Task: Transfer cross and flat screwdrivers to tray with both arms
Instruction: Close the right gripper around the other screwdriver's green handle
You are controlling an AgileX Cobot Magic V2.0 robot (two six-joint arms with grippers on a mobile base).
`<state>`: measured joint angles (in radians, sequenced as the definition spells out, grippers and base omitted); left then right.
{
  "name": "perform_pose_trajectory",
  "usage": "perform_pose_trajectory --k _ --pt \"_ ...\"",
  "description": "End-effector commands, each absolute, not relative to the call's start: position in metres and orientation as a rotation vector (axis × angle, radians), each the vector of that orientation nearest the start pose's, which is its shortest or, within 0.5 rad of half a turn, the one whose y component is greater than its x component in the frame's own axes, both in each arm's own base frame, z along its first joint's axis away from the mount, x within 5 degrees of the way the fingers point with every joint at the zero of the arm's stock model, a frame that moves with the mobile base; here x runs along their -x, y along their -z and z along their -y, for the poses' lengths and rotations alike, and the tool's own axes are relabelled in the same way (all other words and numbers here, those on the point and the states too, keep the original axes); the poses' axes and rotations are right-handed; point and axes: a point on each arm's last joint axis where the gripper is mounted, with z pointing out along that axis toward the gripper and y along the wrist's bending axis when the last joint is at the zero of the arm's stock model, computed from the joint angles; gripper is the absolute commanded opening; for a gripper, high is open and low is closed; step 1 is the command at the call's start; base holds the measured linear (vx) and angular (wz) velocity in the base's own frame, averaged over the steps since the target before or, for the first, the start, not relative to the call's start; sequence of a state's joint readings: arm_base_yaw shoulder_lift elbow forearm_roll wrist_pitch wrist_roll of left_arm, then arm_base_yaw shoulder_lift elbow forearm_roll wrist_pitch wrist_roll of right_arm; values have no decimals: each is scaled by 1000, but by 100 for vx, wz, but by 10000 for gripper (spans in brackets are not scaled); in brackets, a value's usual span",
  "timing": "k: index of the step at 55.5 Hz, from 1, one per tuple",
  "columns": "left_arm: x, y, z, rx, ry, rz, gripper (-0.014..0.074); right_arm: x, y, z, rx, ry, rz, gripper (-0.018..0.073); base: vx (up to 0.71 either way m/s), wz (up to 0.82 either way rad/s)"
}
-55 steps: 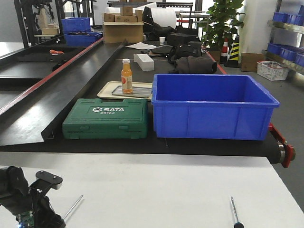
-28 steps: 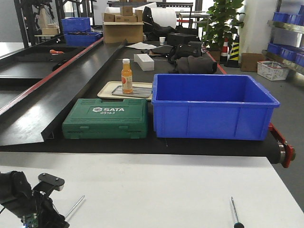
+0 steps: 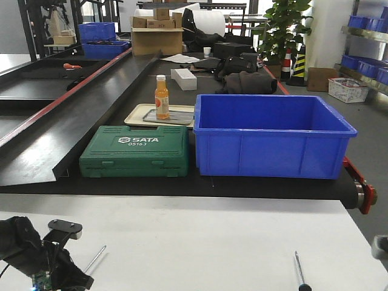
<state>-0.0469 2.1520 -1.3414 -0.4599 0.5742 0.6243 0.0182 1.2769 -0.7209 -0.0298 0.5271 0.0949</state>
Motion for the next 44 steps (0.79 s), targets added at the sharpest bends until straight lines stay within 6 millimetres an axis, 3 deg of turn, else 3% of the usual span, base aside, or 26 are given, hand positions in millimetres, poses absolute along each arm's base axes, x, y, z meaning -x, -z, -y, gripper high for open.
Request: perform_pose_trajectory --k 1,12,24,33,44 --pt "-411 -116 49 -408 403 -2781 -8 -272 -248 -6 31 -14 -2495 419 0 0" --pt "-409 -116 50 -409 428 -2807 -7 -324 -234 -11 43 -80 -2548 435 0 0" --pt "-408 -116 50 -408 433 -2811 -6 -368 -208 -18 37 -137 -2630 435 0 0" --pt "-409 -117 51 -385 452 -2807 -6 -393 -186 -31 93 -139 -2671 433 0 0" --pt "-409 -117 52 -366 469 -2804 -6 -412 -164 -34 43 -131 -2755 432 0 0"
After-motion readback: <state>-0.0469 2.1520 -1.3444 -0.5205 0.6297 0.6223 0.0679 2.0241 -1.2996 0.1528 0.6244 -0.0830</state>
